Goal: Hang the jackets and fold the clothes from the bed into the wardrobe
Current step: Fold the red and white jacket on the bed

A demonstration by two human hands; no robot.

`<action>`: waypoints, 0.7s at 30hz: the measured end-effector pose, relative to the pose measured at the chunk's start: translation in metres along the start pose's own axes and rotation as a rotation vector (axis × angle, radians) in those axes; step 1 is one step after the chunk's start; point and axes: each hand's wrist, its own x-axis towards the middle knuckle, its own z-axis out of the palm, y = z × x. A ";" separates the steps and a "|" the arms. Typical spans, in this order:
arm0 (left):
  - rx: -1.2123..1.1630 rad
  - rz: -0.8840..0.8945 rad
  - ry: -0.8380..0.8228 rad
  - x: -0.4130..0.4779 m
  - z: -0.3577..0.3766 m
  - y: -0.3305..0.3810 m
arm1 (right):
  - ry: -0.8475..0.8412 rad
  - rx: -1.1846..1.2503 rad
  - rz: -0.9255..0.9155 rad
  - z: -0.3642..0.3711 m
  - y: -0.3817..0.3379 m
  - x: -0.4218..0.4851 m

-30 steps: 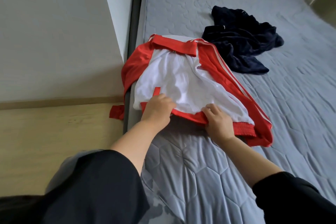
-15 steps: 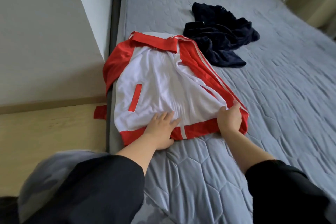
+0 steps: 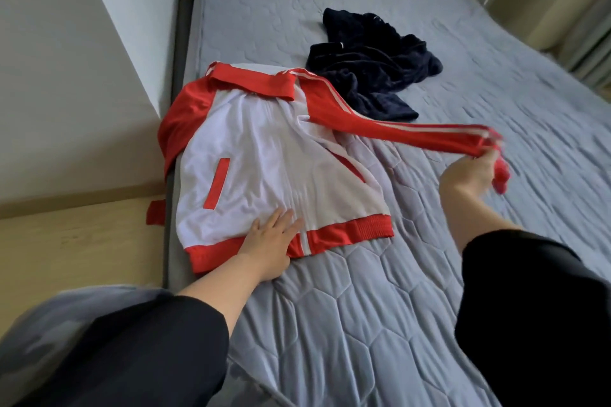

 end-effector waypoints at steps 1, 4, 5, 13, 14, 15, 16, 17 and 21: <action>0.001 -0.006 -0.004 0.000 0.001 0.001 | 0.006 0.016 0.004 -0.002 -0.004 0.011; 0.008 -0.027 -0.006 0.001 0.002 0.003 | -0.129 0.037 0.032 -0.004 0.012 0.007; 0.009 -0.034 0.000 0.002 0.003 0.005 | -0.199 0.016 0.023 -0.001 0.024 -0.004; 0.084 -0.047 0.070 0.001 0.002 0.001 | -0.952 -0.393 -0.573 0.026 0.081 -0.127; 0.088 -0.055 0.079 0.001 0.001 0.000 | -1.033 -0.519 -0.640 0.028 0.087 -0.133; 0.097 -0.065 0.093 0.001 0.000 -0.001 | -1.076 -0.619 -0.664 0.029 0.090 -0.134; 0.112 -0.074 0.113 0.000 0.000 -0.003 | -1.077 -0.686 -0.678 0.030 0.090 -0.132; 0.124 -0.084 0.132 -0.001 -0.001 -0.004 | -1.048 -0.733 -0.701 0.030 0.088 -0.129; 0.055 -0.103 0.222 -0.006 -0.007 -0.018 | -0.812 -0.683 -0.827 0.026 0.063 -0.115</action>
